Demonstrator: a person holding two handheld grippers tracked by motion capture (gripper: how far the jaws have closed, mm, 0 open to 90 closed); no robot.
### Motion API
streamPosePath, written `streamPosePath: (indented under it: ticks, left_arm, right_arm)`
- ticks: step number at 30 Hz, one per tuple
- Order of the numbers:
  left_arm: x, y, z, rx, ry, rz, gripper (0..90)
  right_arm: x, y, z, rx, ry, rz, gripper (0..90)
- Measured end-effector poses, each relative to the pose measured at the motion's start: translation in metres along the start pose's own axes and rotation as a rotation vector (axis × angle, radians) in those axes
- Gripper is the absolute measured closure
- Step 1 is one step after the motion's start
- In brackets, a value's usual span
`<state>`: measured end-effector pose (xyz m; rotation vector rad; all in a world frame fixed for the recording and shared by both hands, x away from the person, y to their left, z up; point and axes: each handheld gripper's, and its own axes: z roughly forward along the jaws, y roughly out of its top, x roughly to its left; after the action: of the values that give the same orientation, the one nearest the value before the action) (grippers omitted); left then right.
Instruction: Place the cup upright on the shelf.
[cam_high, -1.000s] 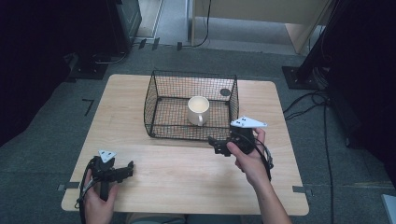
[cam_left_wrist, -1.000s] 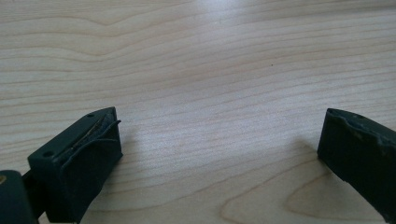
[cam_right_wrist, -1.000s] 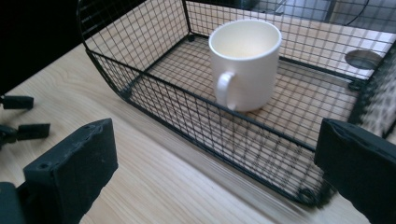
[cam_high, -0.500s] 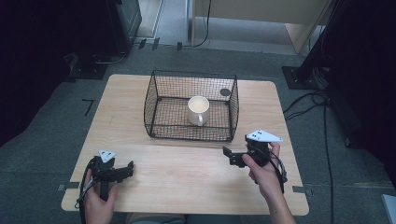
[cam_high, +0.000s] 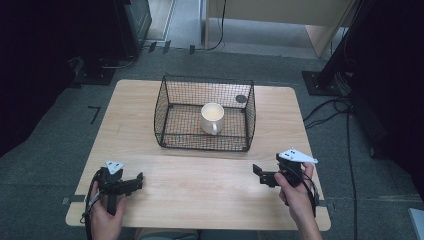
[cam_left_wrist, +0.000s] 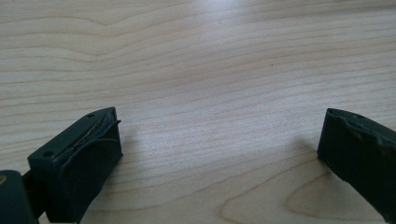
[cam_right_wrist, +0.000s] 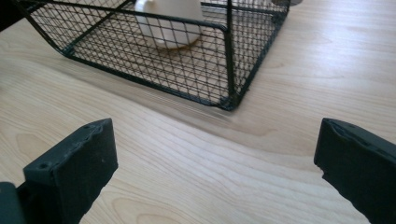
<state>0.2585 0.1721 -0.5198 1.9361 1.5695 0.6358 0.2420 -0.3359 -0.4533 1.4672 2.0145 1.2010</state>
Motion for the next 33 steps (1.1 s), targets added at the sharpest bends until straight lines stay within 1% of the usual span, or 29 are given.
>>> streamPosePath:
  ticks: [1,2,5,16,17,18,19,22,23,26,27,29,30,31,32,33]
  left_arm:
    - [0.000,0.000,0.000,0.000,0.000,0.000,0.0]
    - [0.000,0.000,0.000,0.000,0.000,0.000,0.0]
    - [0.000,0.000,0.000,0.000,0.000,0.000,0.0]
    - [0.000,0.000,0.000,0.000,0.000,0.000,0.0]
    - [0.000,0.000,0.000,0.000,0.000,0.000,0.0]
    - [0.000,0.000,0.000,0.000,0.000,0.000,0.0]
    - [0.000,0.000,0.000,0.000,0.000,0.000,0.0]
    - [0.000,0.000,0.000,0.000,0.000,0.000,0.0]
    - [0.000,0.000,0.000,0.000,0.000,0.000,0.0]
    - [0.000,0.000,0.000,0.000,0.000,0.000,0.0]
    - [0.000,0.000,0.000,0.000,0.000,0.000,0.0]
    - [0.000,0.000,0.000,0.000,0.000,0.000,0.0]
    - [0.000,0.000,0.000,0.000,0.000,0.000,0.0]
    - [0.000,0.000,0.000,0.000,0.000,0.000,0.0]
    - [0.000,0.000,0.000,0.000,0.000,0.000,0.0]
    - [0.000,0.000,0.000,0.000,0.000,0.000,0.0]
  right_arm:
    - [0.000,0.000,0.000,0.000,0.000,0.000,0.0]
    - [-0.004,-0.005,0.000,0.005,-0.017,0.002,0.0]
    - [-0.008,-0.010,-0.001,0.011,-0.026,0.004,0.0]
    - [-0.036,-0.038,-0.008,0.033,-0.100,0.053,0.0]
    - [-0.040,-0.043,-0.009,0.038,-0.112,0.061,0.0]
    - [-0.042,-0.046,-0.010,0.044,-0.122,0.058,0.0]
    - [-0.042,-0.046,-0.010,0.044,-0.122,0.058,0.0]
    - [-0.051,-0.058,-0.011,0.066,-0.161,0.067,0.0]
    - [-0.053,-0.061,-0.012,0.071,-0.175,0.061,0.0]
    - [-0.059,-0.070,-0.016,0.083,-0.210,0.064,0.0]
    - [-0.059,-0.070,-0.016,0.083,-0.210,0.064,0.0]
    - [-0.063,-0.074,-0.019,0.089,-0.229,0.070,0.0]
    - [-0.066,-0.079,-0.021,0.095,-0.253,0.066,0.0]
    - [-0.066,-0.079,-0.021,0.095,-0.253,0.066,0.0]
    - [-0.069,-0.083,-0.023,0.109,-0.280,0.061,0.0]
    - [-0.069,-0.083,-0.023,0.109,-0.280,0.061,0.0]
